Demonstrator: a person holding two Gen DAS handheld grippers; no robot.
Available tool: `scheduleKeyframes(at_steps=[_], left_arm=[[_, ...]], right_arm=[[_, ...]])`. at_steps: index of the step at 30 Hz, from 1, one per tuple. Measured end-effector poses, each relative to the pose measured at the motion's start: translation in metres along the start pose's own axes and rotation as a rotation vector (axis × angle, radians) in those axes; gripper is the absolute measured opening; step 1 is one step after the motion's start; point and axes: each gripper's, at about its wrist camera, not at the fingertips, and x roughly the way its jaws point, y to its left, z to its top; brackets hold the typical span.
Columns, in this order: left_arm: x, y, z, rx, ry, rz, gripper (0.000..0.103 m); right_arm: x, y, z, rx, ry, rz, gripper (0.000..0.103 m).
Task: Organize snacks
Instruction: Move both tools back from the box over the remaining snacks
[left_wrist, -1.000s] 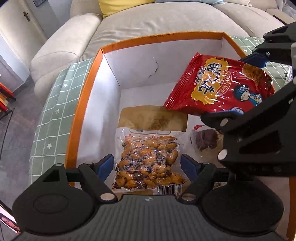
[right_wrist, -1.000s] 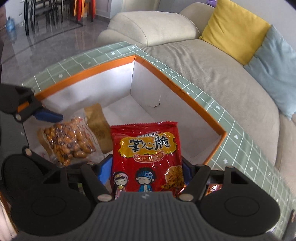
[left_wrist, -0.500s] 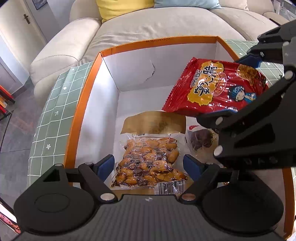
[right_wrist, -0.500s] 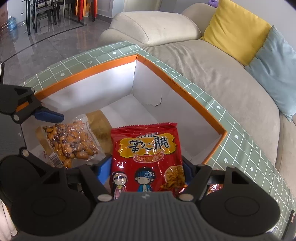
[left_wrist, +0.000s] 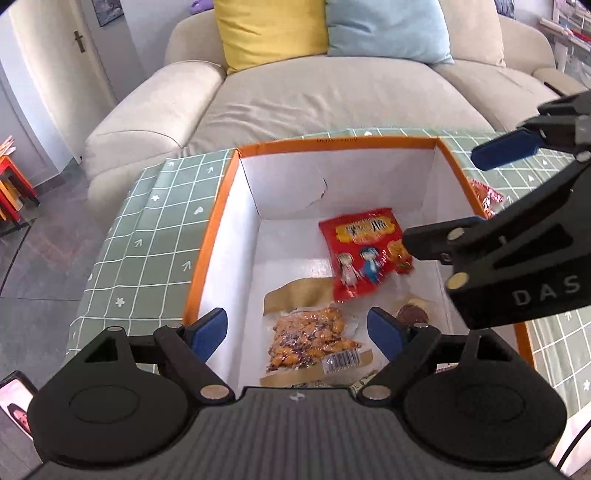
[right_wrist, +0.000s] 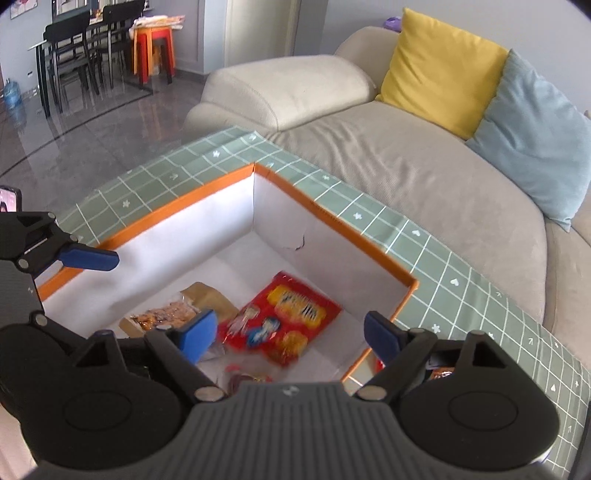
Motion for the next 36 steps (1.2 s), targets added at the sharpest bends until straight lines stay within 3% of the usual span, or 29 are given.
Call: scheduleKeyframes(at_steps=[9, 14, 23, 26, 31, 36], left_arm=[[-0.020, -0.011, -0.001, 0.004, -0.034, 0.008, 0.100], [-0.038, -0.026, -0.005, 0.020, -0.104, 0.039, 0.100], [-0.065, -0.066, -0.015, 0.007, -0.256, -0.040, 0.100], [-0.070, -0.086, -0.019, 0.031, -0.297, -0.074, 0.094], [-0.073, -0.120, -0.023, 0.067, -0.313, -0.168, 0.089], [-0.068, -0.145, -0.025, 0.026, -0.320, -0.228, 0.088]], right_arm=[[-0.033, -0.006, -0.014, 0.032, -0.050, -0.021, 0.085], [-0.057, -0.021, -0.033, 0.130, -0.102, -0.039, 0.085], [-0.110, -0.053, -0.105, 0.324, -0.236, -0.128, 0.085], [-0.123, -0.065, -0.134, 0.385, -0.257, -0.176, 0.085], [-0.138, -0.081, -0.178, 0.460, -0.250, -0.256, 0.085], [-0.148, -0.095, -0.214, 0.504, -0.251, -0.323, 0.085]])
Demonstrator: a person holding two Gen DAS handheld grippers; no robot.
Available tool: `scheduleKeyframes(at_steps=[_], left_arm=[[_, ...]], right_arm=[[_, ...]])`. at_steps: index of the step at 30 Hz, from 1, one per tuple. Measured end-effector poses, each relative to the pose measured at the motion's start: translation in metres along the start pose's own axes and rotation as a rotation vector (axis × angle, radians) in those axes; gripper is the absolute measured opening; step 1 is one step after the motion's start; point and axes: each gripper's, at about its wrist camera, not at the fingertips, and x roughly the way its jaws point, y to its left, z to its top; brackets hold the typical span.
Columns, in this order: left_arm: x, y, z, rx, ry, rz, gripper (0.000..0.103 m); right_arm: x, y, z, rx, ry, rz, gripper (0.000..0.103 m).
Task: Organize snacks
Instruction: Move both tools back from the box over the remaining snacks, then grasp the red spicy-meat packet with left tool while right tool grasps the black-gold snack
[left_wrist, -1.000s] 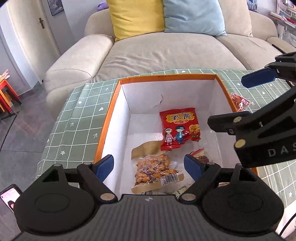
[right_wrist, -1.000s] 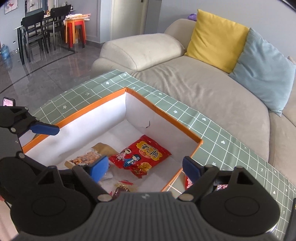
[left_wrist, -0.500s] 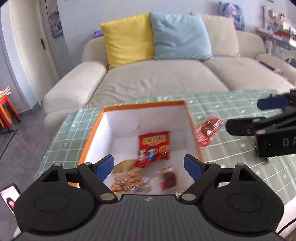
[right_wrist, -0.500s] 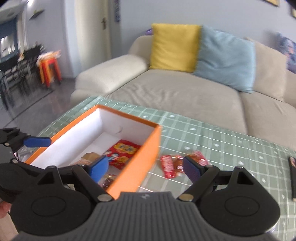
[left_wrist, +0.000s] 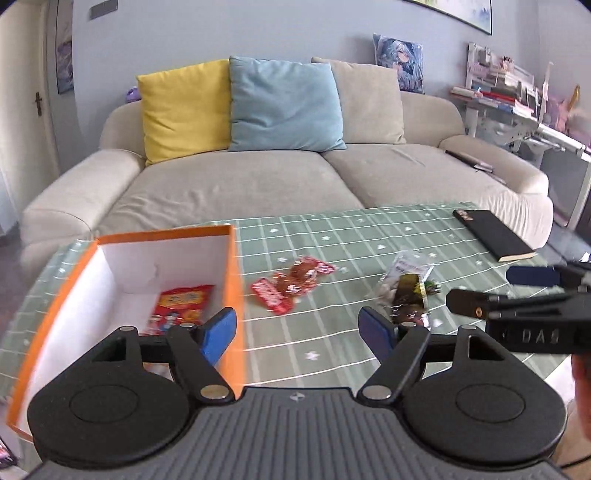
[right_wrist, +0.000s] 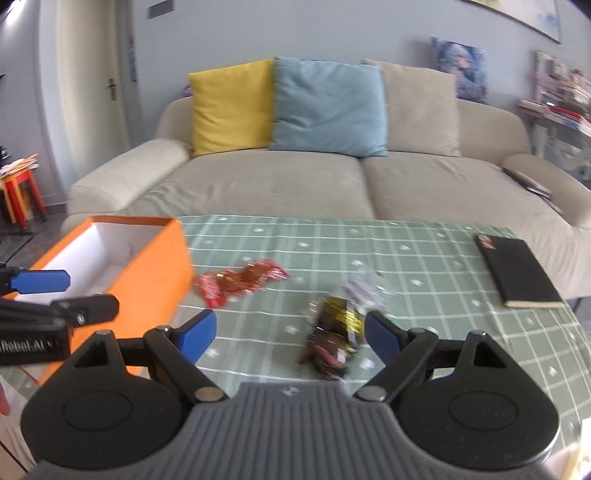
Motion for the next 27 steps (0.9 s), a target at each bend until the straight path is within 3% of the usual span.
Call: scheduleKeyframes(at_steps=[7, 13, 18, 22, 27], left_arm=[[0.019, -0.030, -0.006, 0.021, -0.014, -0.026, 0.085], [0.045, -0.045, -0.011, 0.041, 0.064, -0.056, 0.083], [0.065, -0.046, -0.016, 0.053, 0.125, -0.073, 0.083], [0.074, -0.050, -0.018, 0.098, 0.118, -0.095, 0.083], [0.086, -0.051, -0.015, 0.125, 0.116, -0.080, 0.083]], right_arm=[[0.003, -0.032, -0.019, 0.039, -0.023, -0.054, 0.087], [0.018, -0.045, -0.030, 0.042, -0.030, -0.091, 0.087], [0.037, -0.051, -0.038, 0.040, -0.010, -0.085, 0.081], [0.055, -0.056, -0.041, 0.043, 0.020, -0.072, 0.074], [0.081, -0.064, -0.040, 0.120, 0.071, -0.036, 0.074]])
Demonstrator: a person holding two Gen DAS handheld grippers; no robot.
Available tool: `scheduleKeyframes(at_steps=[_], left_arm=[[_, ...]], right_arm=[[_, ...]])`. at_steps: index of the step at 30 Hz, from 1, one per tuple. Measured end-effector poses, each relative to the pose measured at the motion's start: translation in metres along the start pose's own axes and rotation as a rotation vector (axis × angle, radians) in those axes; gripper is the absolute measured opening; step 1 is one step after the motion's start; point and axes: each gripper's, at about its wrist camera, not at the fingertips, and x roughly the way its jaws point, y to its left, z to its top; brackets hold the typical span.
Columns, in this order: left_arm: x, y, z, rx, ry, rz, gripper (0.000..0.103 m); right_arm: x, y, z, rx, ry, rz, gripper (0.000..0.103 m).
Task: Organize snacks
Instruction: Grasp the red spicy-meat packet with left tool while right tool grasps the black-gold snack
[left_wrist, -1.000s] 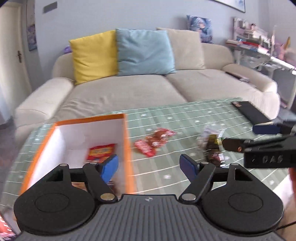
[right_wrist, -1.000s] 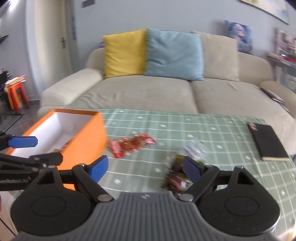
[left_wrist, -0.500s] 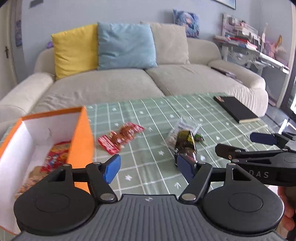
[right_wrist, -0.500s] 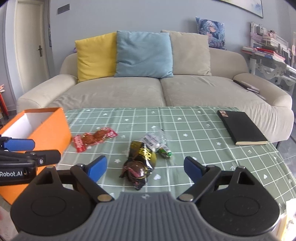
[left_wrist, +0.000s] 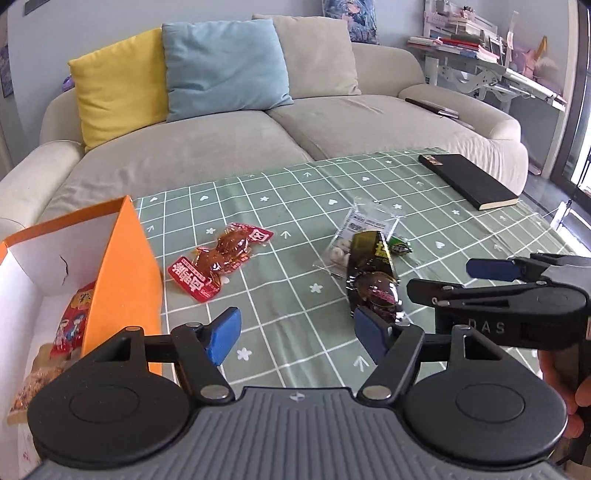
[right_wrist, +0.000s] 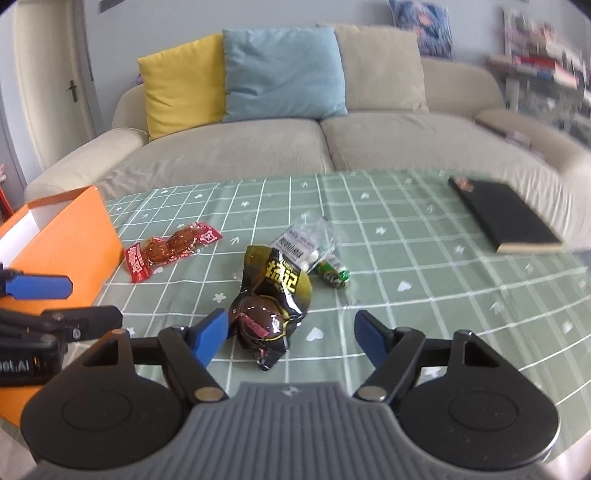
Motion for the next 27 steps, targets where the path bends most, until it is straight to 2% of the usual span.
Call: scheduleKeyframes(at_steps=[5, 8, 15, 19, 24, 25, 27], left_arm=[[0.015, 0.003, 0.009, 0.039, 0.022, 0.045, 0.083], [0.025, 0.007, 0.015, 0.060, 0.040, 0.074, 0.083], [0.052, 0.011, 0.027, 0.134, 0.127, 0.114, 0.083], [0.065, 0.007, 0.038, 0.204, 0.171, 0.105, 0.083], [0.081, 0.009, 0.051, 0.210, 0.223, 0.077, 0.083], [0.085, 0.010, 0.053, 0.209, 0.231, 0.071, 0.083], [0.091, 0.012, 0.057, 0.216, 0.248, 0.054, 0.083]], right_arm=[[0.026, 0.003, 0.009, 0.031, 0.034, 0.035, 0.073], [0.043, 0.003, 0.011, 0.041, 0.068, 0.043, 0.067], [0.068, 0.000, 0.012, 0.080, 0.127, 0.082, 0.066], [0.072, 0.001, 0.010, 0.073, 0.145, 0.093, 0.053], [0.072, 0.000, 0.010, 0.061, 0.149, 0.111, 0.047], [0.072, 0.000, 0.010, 0.061, 0.158, 0.116, 0.042], [0.069, 0.003, 0.010, 0.039, 0.167, 0.103, 0.042]])
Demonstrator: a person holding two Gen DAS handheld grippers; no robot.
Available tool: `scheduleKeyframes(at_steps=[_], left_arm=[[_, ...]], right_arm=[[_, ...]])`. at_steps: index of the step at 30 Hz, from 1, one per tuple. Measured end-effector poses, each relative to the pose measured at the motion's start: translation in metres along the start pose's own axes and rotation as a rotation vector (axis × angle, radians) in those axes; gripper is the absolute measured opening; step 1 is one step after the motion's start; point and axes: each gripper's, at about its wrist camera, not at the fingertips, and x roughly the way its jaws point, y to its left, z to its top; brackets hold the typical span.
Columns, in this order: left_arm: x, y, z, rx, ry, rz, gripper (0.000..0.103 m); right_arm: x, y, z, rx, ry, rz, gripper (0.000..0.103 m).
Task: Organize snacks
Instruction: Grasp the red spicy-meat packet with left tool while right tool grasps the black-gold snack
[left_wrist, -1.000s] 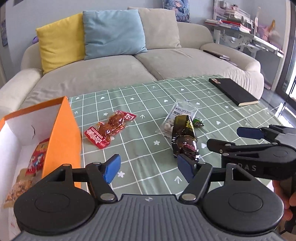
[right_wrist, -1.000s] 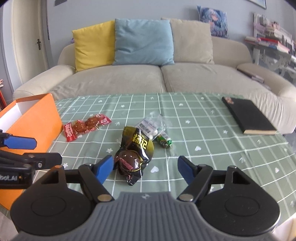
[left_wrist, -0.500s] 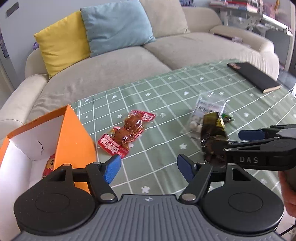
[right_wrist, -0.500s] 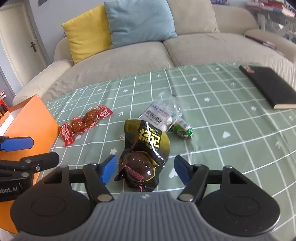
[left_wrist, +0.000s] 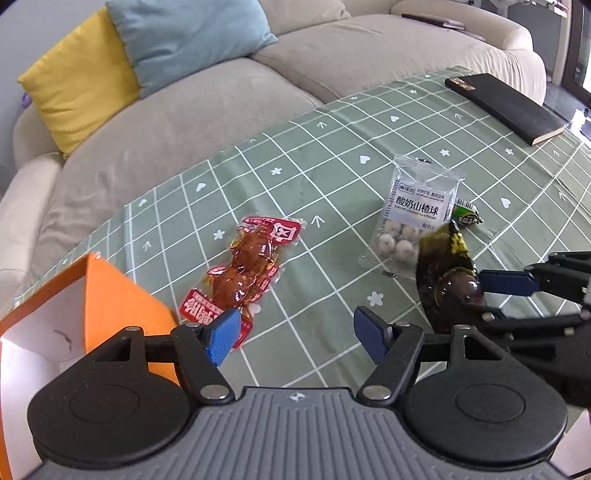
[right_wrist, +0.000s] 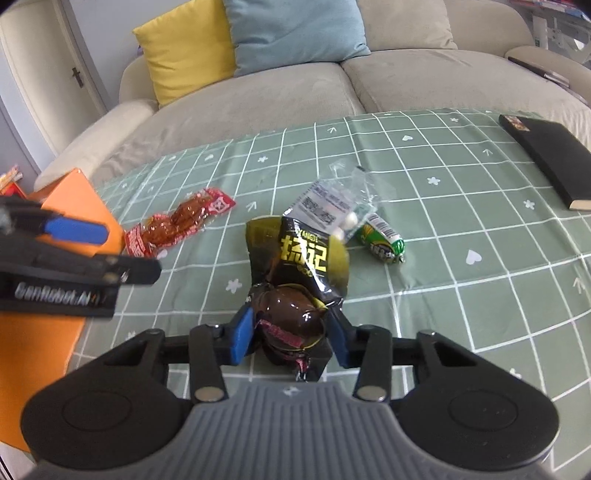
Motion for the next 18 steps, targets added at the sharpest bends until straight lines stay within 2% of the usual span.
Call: scheduleKeyframes(at_steps=[5, 9, 14, 15, 18], left_arm=[[0.017, 0.008, 0.011, 0.039, 0.041, -0.032, 0.083], [0.034, 0.015, 0.019, 0.118, 0.084, -0.015, 0.084], [0.058, 0.021, 0.035, 0.199, 0.158, -0.010, 0.086], [0.063, 0.023, 0.039, 0.208, 0.166, -0.009, 0.090], [0.082, 0.031, 0.047, 0.216, 0.221, 0.004, 0.090]], right_arm=[[-0.007, 0.004, 0.001, -0.072, -0.010, -0.130, 0.037], [-0.012, -0.009, 0.006, -0.062, -0.017, -0.243, 0.037], [-0.009, -0.024, 0.009, -0.027, -0.015, -0.247, 0.037], [-0.009, -0.024, 0.010, -0.029, -0.017, -0.246, 0.038], [-0.008, -0.024, 0.009, -0.034, -0.022, -0.241, 0.038]])
